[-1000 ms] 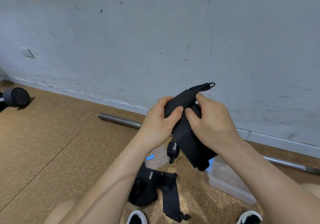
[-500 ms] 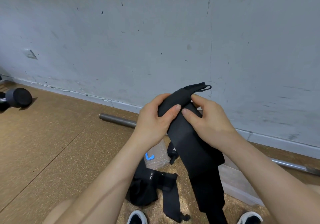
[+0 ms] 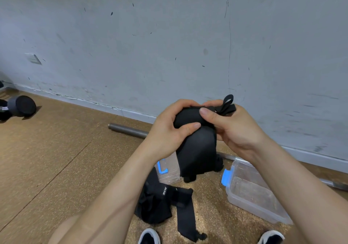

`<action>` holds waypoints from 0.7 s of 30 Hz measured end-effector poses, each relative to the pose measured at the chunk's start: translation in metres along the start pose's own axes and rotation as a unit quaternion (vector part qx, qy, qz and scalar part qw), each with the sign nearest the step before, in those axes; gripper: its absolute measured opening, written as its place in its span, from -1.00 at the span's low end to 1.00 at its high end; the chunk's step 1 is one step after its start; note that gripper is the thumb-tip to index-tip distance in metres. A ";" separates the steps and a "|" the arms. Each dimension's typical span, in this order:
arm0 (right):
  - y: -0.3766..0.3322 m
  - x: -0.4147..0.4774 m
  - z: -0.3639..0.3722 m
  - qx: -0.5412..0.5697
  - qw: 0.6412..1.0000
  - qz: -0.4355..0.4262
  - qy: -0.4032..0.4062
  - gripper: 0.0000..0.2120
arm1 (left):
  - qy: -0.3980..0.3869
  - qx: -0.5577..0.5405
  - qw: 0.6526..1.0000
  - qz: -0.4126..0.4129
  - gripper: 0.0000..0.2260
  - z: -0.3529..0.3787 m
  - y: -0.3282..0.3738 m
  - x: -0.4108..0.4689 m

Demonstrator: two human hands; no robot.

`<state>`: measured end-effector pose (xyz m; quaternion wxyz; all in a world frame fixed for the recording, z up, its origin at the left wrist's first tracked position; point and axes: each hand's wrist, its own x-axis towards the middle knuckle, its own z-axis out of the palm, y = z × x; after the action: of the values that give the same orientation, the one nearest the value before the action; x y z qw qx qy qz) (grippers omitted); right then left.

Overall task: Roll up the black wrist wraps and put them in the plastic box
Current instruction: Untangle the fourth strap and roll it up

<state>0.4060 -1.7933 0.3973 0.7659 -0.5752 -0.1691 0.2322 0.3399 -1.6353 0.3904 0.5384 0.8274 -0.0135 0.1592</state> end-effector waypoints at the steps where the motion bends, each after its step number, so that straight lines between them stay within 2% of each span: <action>1: 0.000 0.001 0.000 0.009 1.000 -0.012 0.008 -0.75 | -0.014 -0.042 0.999 -0.023 -0.69 0.000 0.001 -0.001; 3: 0.000 0.002 -0.002 0.017 0.999 -0.024 0.013 -0.73 | -0.023 -0.124 0.988 -0.091 -0.72 0.000 0.003 -0.001; 5: 0.001 0.002 -0.003 0.012 0.999 -0.030 0.011 -0.72 | -0.011 -0.133 0.983 -0.127 -0.63 0.001 0.005 -0.001; 8: 0.002 0.001 -0.004 0.001 0.999 -0.034 0.011 -0.79 | 0.008 -0.142 0.981 -0.130 -0.65 0.008 0.007 -0.003; 13: 0.004 0.000 0.001 0.004 0.998 -0.052 0.028 -0.78 | 0.058 -0.217 0.964 -0.140 -0.81 0.019 0.006 -0.004; 15: 0.001 0.000 0.001 0.030 0.999 -0.020 0.003 -0.74 | 0.069 -0.221 0.964 -0.127 -0.83 0.019 0.007 -0.004; 17: -0.004 -0.001 -0.004 0.010 0.999 0.026 -0.029 -0.69 | 0.069 -0.207 0.970 -0.110 -0.83 0.020 0.007 -0.004; 21: -0.007 0.001 -0.012 -0.039 0.998 0.040 -0.041 -0.77 | 0.062 -0.184 0.977 -0.090 -0.88 0.021 0.005 -0.005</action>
<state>0.4146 -1.8038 0.4003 0.7256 -0.6006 -0.1865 0.2793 0.3392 -1.6568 0.3859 0.6930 0.7008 0.0658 0.1559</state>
